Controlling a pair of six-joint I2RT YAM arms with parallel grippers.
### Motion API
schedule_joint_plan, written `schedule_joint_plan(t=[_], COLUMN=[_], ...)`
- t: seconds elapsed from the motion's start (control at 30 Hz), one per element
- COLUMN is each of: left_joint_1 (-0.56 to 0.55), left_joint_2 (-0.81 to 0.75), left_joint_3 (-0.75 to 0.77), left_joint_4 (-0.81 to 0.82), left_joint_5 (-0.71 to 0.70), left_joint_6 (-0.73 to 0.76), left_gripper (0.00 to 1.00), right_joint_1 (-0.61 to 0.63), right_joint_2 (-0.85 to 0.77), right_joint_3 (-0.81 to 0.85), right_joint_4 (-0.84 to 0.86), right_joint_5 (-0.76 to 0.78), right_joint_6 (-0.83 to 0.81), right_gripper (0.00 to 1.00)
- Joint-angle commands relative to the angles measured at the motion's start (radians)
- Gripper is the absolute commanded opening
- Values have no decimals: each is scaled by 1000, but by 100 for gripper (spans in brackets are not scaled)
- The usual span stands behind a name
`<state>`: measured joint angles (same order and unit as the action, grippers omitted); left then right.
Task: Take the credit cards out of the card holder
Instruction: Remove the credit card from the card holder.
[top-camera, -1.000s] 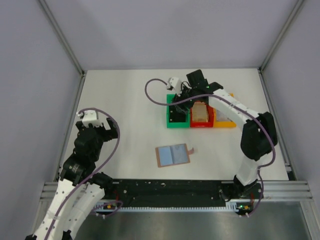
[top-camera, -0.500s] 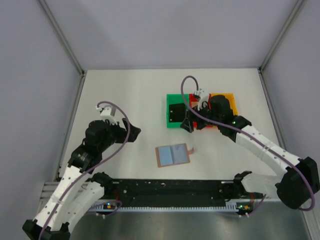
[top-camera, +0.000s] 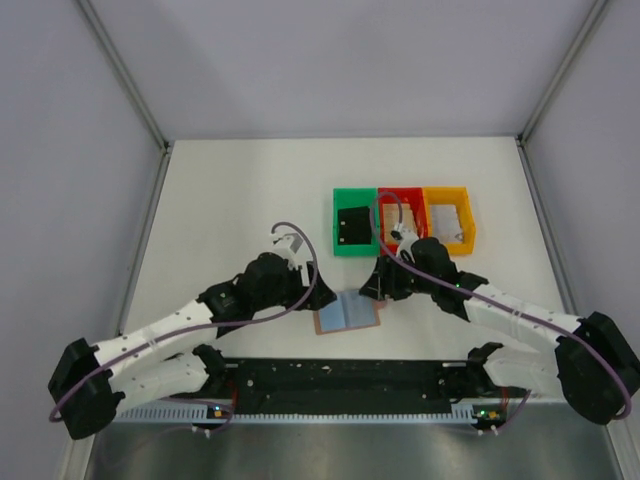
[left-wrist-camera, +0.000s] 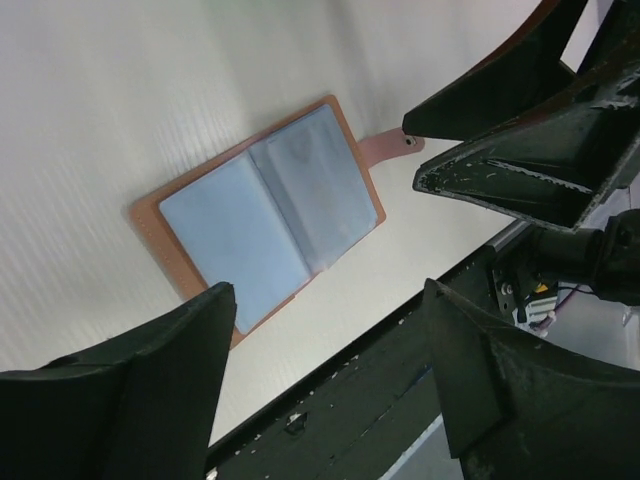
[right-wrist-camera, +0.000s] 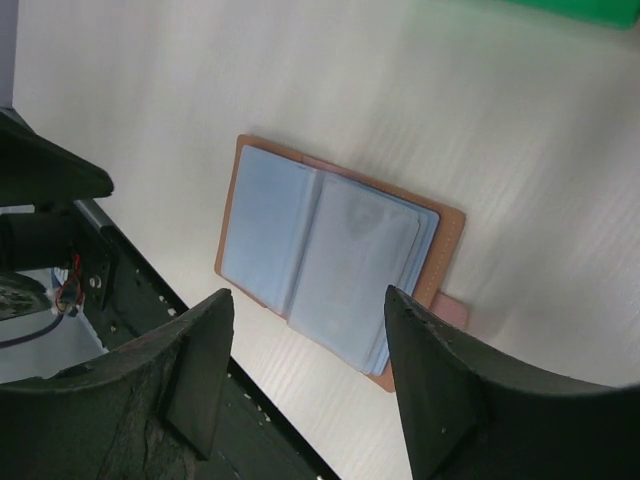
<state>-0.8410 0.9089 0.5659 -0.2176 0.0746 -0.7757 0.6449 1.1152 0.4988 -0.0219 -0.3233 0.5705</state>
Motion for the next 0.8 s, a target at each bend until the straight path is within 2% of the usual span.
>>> schedule_joint_plan(t=[0.0,0.1,0.23,0.5,0.57,0.6,0.77], left_joint_1=[-32,-35,-35,-35,-36,-36,-36], left_joint_2=[108,172,243,334,344,346,328], left_joint_3=[-27,-60,-93,-152,-158,-159,-172], left_joint_4=[173,210,262,333,339,337,319], left_joint_5=[-39,-53,-53,-36,-30,-30,-48], left_joint_6=[-69,-91,-112,-157,-162,-162,-160], left_gripper=[75,67,66,65,61,55,45], right_joint_1=[16,16,18,18,19,18,19], right_joint_2=[38,83,127,205,228,236,242], right_joint_3=[-16,-16,-20,-34,-32,-34,-31], right_joint_4=[151,158,165,211,217,220,200], right_joint_5=[-20,-34,-30,-55,-59,-59,-37], right_joint_6=[55,48,43,31,26,23,11], right_gripper=[59,54,48,45,44,44,42])
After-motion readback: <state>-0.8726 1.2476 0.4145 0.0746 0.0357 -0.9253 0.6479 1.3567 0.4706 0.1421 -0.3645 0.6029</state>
